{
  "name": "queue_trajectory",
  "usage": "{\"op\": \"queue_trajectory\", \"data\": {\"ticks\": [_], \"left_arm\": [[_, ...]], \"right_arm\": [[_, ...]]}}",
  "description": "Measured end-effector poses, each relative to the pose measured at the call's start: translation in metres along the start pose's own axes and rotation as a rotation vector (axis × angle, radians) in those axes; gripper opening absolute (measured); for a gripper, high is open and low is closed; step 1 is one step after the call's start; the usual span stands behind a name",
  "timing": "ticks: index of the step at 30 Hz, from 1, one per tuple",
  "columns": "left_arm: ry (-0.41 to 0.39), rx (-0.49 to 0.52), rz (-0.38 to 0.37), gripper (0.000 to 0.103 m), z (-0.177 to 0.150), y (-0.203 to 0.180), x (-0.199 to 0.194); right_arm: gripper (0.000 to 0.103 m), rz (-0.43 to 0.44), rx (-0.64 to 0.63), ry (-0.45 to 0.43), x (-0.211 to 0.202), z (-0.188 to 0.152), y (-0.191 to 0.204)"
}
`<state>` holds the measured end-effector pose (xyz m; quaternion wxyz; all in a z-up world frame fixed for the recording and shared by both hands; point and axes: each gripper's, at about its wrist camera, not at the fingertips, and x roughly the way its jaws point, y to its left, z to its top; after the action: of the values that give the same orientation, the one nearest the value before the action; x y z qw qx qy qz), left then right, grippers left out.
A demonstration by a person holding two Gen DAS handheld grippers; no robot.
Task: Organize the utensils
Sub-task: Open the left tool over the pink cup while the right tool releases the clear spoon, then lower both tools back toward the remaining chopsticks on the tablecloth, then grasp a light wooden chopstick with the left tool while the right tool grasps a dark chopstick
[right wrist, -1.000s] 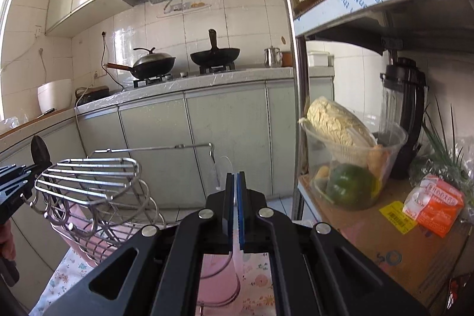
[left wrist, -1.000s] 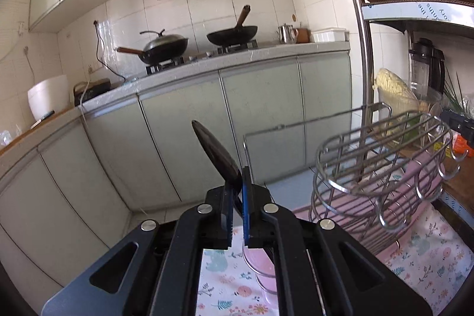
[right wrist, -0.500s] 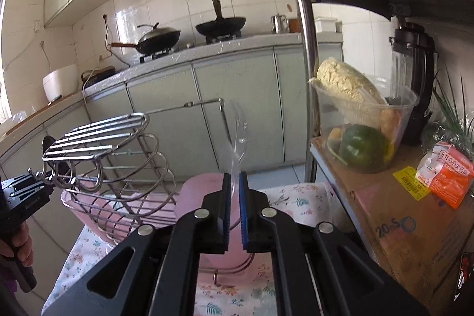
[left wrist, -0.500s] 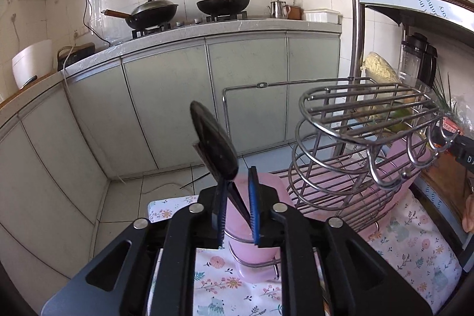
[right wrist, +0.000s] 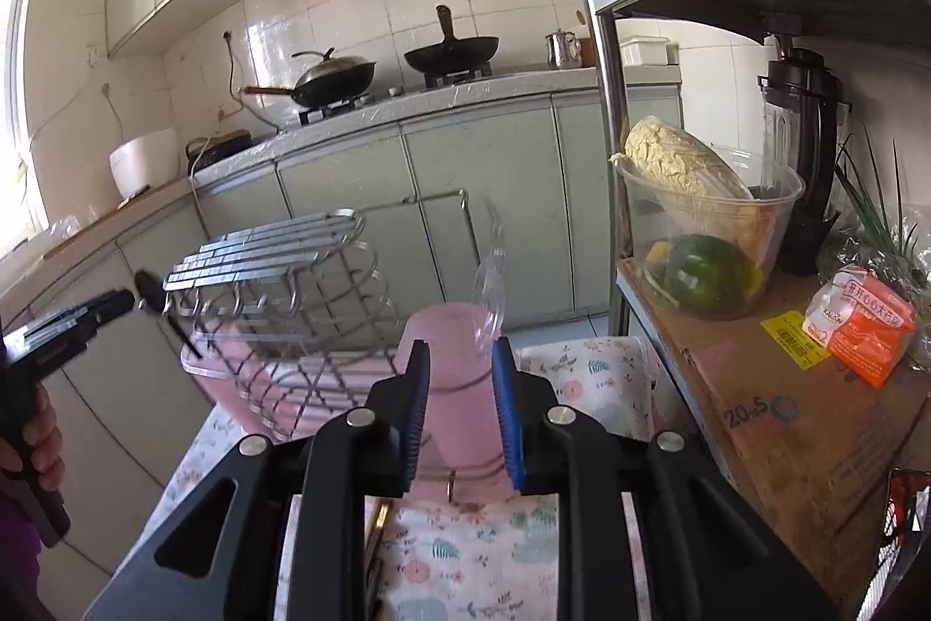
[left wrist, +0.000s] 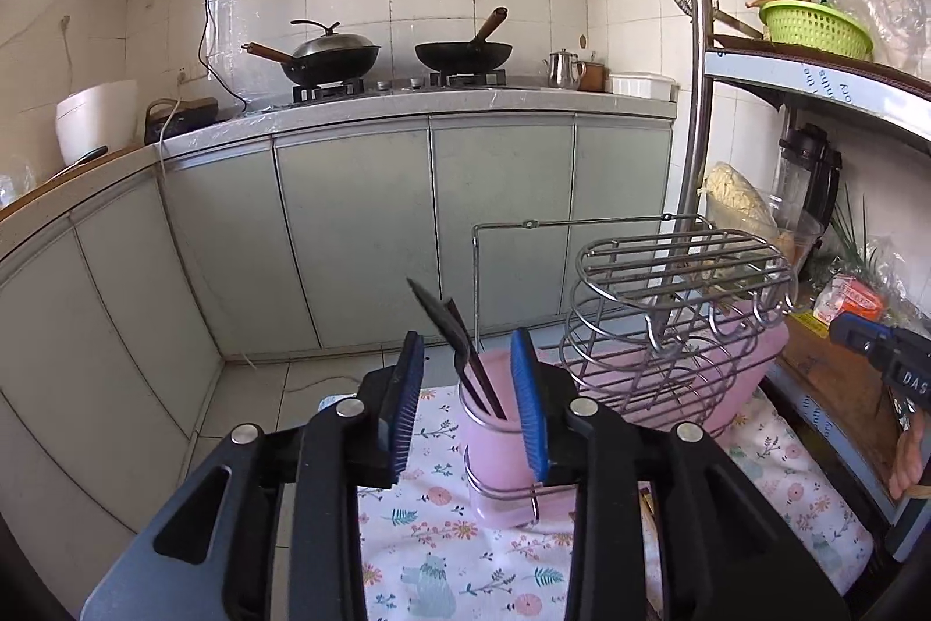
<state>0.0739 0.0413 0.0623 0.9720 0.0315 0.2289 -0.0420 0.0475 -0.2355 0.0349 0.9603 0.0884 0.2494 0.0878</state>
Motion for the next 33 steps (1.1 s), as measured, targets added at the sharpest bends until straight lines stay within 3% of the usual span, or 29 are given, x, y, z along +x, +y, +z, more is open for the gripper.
{"op": "queue_trajectory", "data": {"ticks": [8, 15, 22, 26, 33], "left_arm": [[0.043, -0.028, -0.066, 0.031, -0.021, -0.01, -0.026], [0.265, -0.079, -0.207, 0.031, -0.064, -0.032, -0.005], [0.512, -0.211, -0.336, 0.027, -0.107, -0.05, 0.031], [0.622, -0.283, -0.35, 0.021, -0.128, -0.055, 0.054], [0.695, -0.326, -0.299, 0.016, -0.137, -0.057, 0.094]], "right_arm": [[0.021, 0.066, 0.051, 0.132, -0.005, -0.034, 0.002], [0.021, 0.14, 0.113, 0.297, -0.002, -0.069, -0.002], [0.021, 0.21, 0.185, 0.379, -0.009, -0.097, -0.007], [0.021, 0.226, 0.197, 0.403, -0.013, -0.105, -0.009], [0.021, 0.25, 0.208, 0.445, -0.006, -0.112, -0.009]]}}
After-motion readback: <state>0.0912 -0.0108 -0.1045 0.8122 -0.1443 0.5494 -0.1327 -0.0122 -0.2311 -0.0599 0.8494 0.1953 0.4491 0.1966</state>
